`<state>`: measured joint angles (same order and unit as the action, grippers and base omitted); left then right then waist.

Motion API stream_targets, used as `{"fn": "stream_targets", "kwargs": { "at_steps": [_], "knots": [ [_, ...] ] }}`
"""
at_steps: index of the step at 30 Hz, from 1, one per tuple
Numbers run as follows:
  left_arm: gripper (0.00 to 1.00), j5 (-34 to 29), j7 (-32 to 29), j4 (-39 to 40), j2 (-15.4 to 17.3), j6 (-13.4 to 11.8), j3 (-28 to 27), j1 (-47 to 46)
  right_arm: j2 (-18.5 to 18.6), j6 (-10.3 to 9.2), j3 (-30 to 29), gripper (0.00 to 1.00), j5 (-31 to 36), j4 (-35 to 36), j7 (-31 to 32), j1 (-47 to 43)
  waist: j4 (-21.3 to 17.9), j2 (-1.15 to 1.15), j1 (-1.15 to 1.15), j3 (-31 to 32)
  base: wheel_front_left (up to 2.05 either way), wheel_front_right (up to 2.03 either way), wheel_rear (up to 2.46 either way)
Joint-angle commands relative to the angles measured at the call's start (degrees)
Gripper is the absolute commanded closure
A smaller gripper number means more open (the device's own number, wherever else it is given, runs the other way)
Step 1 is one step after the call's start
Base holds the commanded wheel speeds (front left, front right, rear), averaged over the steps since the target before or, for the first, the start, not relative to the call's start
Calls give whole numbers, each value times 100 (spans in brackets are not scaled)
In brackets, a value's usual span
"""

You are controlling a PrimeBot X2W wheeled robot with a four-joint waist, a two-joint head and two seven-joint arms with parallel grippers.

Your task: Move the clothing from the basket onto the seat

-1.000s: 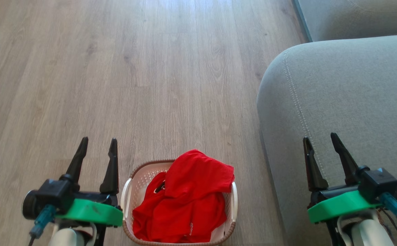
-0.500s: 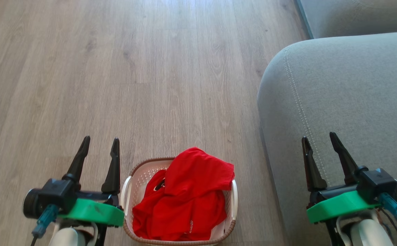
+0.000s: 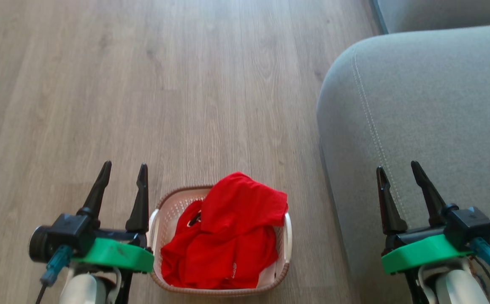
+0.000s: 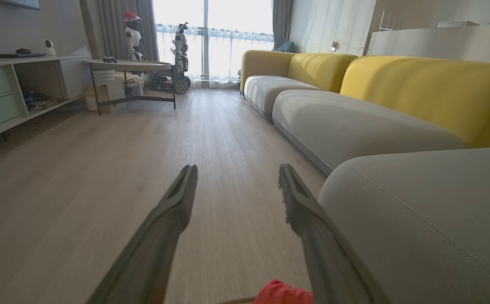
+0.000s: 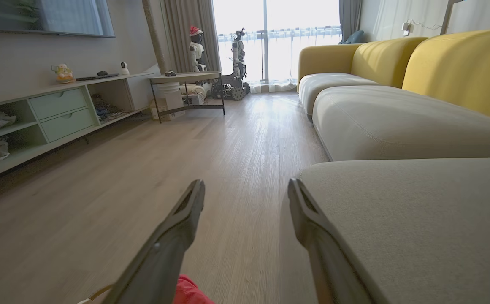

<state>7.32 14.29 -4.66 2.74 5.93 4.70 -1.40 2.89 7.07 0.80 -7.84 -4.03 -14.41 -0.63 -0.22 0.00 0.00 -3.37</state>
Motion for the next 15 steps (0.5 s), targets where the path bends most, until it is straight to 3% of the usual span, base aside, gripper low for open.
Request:
{"fn": "stream_targets", "kwargs": {
  "at_steps": [1, 15],
  "knots": [
    [0, -8, 71, 138, 58, -49, -169, -358, 23, 42, 117, 0, 67, 223, -59, 234, -35, 0, 0, -108, 0, 0, 0],
    [0, 106, 15, -308, 94, -46, -90, -754, 9, 42, 144, 0, 24, 386, -59, 544, -364, 0, 0, -911, 0, 0, 0]
  ]
}}
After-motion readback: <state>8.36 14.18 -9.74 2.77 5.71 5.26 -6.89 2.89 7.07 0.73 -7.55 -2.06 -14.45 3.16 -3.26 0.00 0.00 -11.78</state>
